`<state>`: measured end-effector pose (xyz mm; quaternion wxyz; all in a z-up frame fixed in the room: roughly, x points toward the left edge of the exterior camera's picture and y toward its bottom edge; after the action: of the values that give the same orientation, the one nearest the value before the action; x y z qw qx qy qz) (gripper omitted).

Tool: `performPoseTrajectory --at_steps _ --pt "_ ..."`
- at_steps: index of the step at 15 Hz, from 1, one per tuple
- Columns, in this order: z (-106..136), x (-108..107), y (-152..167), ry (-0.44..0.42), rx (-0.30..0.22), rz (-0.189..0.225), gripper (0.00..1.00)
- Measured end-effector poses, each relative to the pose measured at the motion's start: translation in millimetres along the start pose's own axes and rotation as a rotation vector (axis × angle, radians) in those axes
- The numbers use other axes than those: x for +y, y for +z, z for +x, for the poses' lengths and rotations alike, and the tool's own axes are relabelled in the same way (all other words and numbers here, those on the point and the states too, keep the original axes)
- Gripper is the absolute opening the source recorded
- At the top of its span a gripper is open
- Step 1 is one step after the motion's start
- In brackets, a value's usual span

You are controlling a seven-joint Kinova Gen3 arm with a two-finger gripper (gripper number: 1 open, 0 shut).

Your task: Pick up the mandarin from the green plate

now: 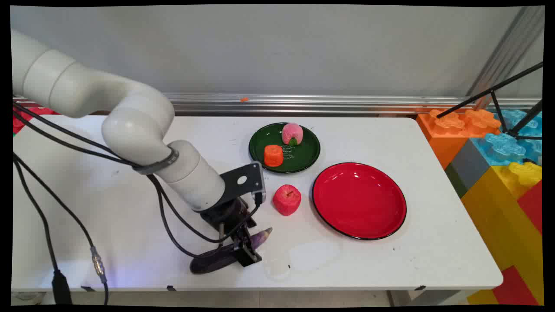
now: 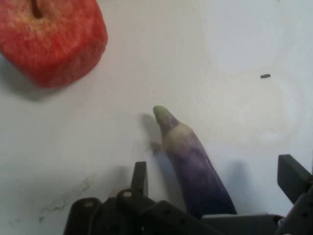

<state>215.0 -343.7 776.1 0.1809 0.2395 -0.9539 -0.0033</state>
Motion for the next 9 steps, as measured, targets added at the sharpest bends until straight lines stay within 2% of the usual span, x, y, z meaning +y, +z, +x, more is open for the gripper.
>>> performPoseTrajectory --at_steps 4,9 --pt "11.4 -4.9 -16.2 -0.040 -0.005 0.011 1.00" --pt "42.7 -27.8 -46.5 -0.115 -0.003 0.059 1.00"
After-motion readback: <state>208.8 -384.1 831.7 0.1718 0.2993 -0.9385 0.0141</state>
